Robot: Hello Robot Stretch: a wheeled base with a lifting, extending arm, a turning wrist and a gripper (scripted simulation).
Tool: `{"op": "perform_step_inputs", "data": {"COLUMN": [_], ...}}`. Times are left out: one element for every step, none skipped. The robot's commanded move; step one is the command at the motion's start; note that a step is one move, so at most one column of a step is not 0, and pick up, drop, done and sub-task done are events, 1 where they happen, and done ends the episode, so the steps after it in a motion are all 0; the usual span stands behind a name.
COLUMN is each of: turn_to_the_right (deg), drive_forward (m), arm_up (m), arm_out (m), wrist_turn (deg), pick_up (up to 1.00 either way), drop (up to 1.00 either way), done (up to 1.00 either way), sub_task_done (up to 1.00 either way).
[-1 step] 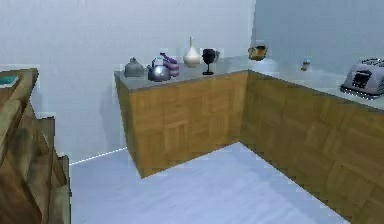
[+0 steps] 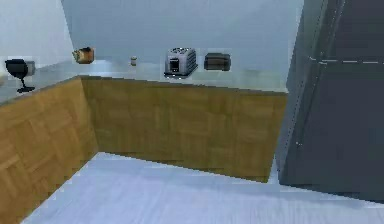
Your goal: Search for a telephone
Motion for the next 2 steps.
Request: {"op": "perform_step_inputs", "data": {"turn_to_the_right": [45.0, 18.0], "drive_forward": [0.00, 0.00], "arm_up": [0.00, 0.00], "arm_out": [0.00, 0.00], "wrist_turn": [0.0, 0.0], "pick_up": [0.00, 0.00], "drop": [0.00, 0.00], "done": [0.00, 0.00], "sub_task_done": [0.00, 0.00]}}
